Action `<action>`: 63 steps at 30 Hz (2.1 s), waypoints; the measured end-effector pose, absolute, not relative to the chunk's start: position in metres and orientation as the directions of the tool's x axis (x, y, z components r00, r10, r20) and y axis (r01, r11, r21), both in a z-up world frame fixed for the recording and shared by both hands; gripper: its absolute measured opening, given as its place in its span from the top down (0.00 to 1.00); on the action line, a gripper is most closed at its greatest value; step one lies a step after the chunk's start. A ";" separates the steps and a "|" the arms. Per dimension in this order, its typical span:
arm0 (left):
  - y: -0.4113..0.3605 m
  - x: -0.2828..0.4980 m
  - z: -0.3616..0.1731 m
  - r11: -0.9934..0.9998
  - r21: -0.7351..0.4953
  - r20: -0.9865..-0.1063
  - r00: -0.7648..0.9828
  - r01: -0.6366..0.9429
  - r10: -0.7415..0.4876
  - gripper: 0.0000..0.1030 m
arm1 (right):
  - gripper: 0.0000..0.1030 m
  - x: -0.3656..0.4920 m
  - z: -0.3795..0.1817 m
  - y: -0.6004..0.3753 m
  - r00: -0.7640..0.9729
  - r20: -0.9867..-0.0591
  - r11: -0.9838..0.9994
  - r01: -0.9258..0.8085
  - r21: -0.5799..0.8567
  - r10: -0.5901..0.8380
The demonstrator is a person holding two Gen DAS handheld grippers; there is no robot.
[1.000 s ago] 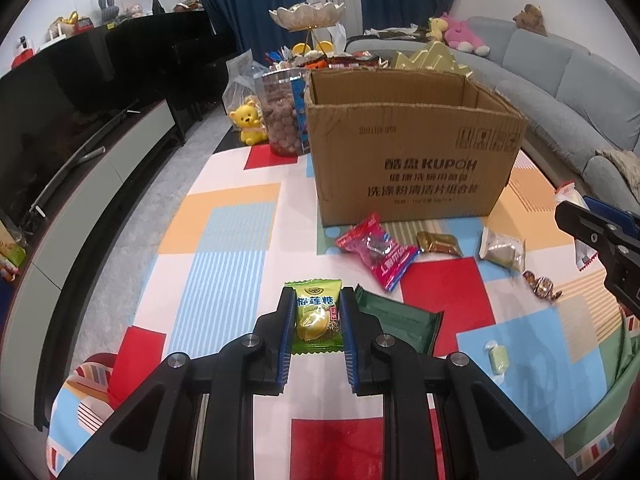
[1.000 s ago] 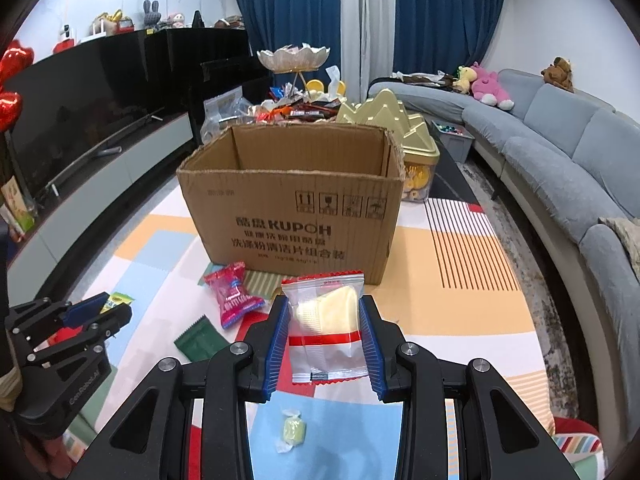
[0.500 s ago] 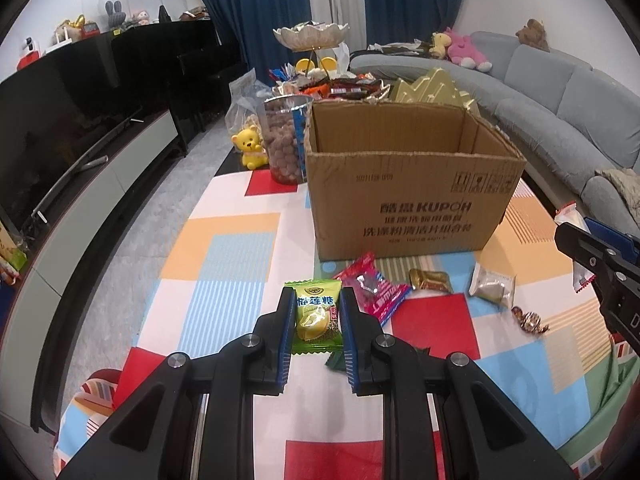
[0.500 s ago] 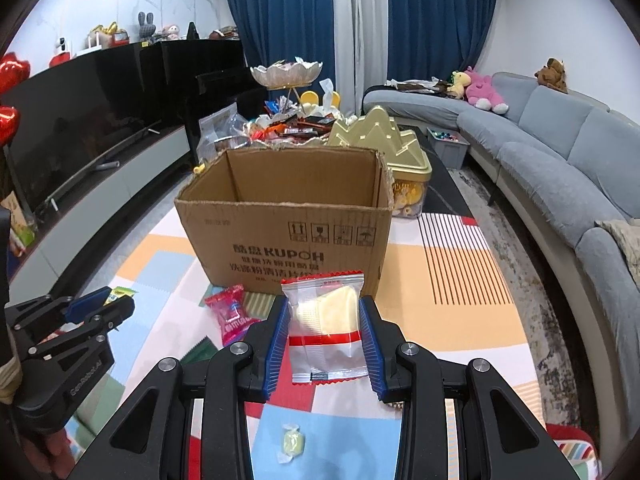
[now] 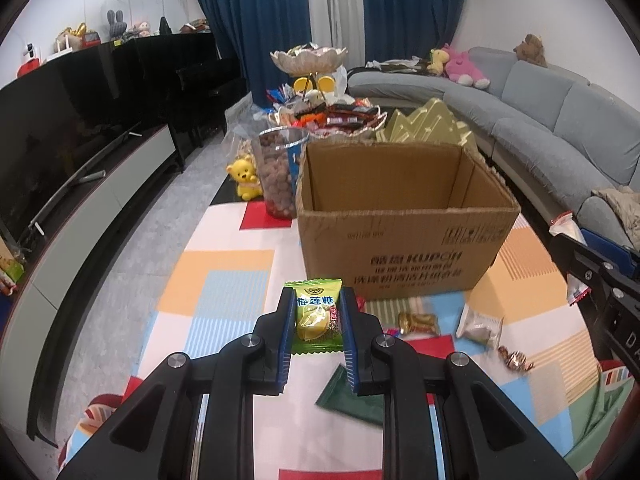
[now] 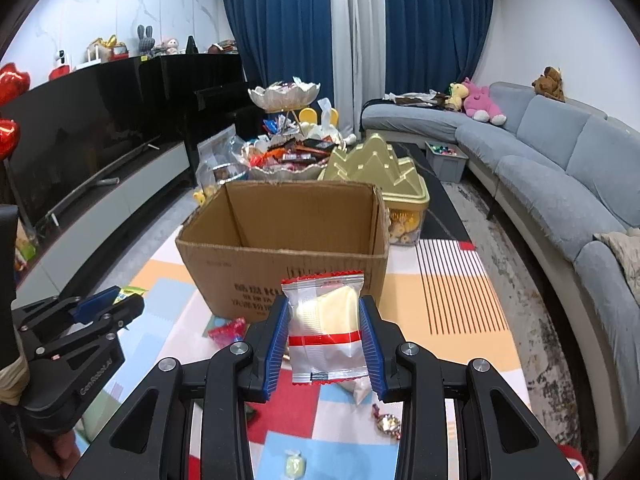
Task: Organize snacks
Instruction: 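Lift the candy and cake packet with both tools toward the box, then open both tools to drop the candy and cake packet into the box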
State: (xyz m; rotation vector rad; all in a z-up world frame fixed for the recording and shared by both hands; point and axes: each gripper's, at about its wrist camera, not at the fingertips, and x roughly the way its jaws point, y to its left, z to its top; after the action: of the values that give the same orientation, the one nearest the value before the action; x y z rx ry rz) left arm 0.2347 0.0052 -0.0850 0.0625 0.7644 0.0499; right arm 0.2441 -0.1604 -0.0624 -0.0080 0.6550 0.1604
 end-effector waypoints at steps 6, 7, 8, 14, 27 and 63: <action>0.000 0.250 -0.069 0.997 0.071 -0.664 0.746 -0.013 0.057 0.78 | 0.65 0.256 -0.050 -0.158 0.797 -0.585 0.987 -0.155 0.044 0.151; -0.001 0.253 -0.066 0.998 0.068 -0.660 0.749 -0.013 0.055 0.78 | 0.65 0.259 -0.048 -0.158 0.800 -0.580 0.987 -0.155 0.044 0.152; -0.002 0.256 -0.064 0.998 0.068 -0.656 0.752 -0.012 0.054 0.78 | 0.65 0.261 -0.046 -0.157 0.803 -0.577 0.987 -0.155 0.044 0.152; -0.003 0.274 -0.050 0.998 0.068 -0.633 0.772 -0.008 0.050 0.78 | 0.65 0.276 -0.037 -0.155 0.815 -0.561 0.987 -0.155 0.038 0.149; -0.006 0.310 -0.039 0.998 0.061 -0.617 0.786 0.000 0.038 0.78 | 0.65 0.312 -0.023 -0.151 0.829 -0.540 0.989 -0.145 0.042 0.144; 0.001 0.372 -0.059 1.000 0.016 -0.650 0.760 0.018 -0.003 0.46 | 0.39 0.385 -0.051 -0.144 0.782 -0.602 0.986 -0.155 0.060 0.160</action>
State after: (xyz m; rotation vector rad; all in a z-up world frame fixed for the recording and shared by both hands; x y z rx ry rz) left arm 0.3723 0.0006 -0.0594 0.0215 0.7070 -0.0111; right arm 0.3851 -0.1444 -0.0506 0.0070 0.6510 0.1701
